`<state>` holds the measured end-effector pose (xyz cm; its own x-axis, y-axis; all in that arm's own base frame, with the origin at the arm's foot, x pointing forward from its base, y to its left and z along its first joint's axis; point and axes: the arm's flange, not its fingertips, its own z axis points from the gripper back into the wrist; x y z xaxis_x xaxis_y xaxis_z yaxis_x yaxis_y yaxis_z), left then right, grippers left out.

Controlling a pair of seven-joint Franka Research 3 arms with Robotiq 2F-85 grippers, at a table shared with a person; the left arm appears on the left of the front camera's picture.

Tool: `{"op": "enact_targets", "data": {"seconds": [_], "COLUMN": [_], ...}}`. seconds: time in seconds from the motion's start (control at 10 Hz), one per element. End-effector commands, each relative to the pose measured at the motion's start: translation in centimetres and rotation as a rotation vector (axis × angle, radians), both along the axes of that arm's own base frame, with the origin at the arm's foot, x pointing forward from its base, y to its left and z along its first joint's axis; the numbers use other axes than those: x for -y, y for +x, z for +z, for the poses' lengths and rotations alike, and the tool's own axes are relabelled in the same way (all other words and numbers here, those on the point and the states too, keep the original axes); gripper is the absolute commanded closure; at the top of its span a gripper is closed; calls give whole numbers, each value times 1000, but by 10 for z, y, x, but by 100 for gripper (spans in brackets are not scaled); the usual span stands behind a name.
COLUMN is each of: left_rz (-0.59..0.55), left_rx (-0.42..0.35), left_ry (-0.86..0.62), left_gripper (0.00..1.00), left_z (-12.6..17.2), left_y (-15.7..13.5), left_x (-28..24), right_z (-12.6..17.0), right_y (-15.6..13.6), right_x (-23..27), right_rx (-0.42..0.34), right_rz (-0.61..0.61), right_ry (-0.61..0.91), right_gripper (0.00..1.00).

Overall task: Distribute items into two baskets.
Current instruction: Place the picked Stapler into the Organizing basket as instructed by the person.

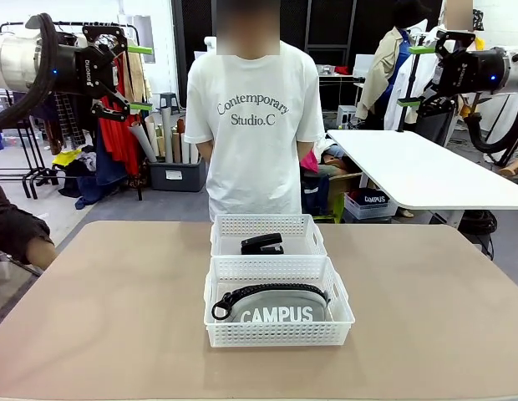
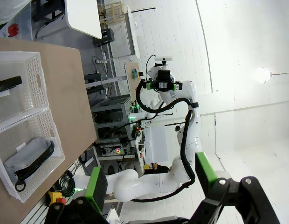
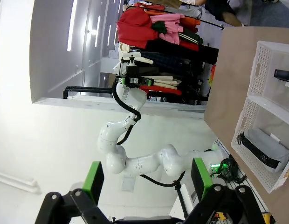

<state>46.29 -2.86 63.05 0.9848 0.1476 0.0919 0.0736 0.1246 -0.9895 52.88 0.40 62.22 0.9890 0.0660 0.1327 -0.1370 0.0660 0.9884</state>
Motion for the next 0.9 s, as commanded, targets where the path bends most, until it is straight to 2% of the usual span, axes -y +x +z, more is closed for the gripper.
{"op": "enact_targets", "data": {"seconds": [0.0, 0.8], "left_rz": [-2, -2], "left_rx": [2, 2], "left_ry": [-4, -4], "left_gripper": [0, 0], "left_z": [1, 1], "left_y": [-2, -2], "left_x": [1, 1], "right_z": [1, 1], "right_y": [-3, -3], "right_x": [0, 0], "right_rx": [1, 1], "right_rz": [2, 2], "right_ry": [3, 3], "right_gripper": [0, 0]}}
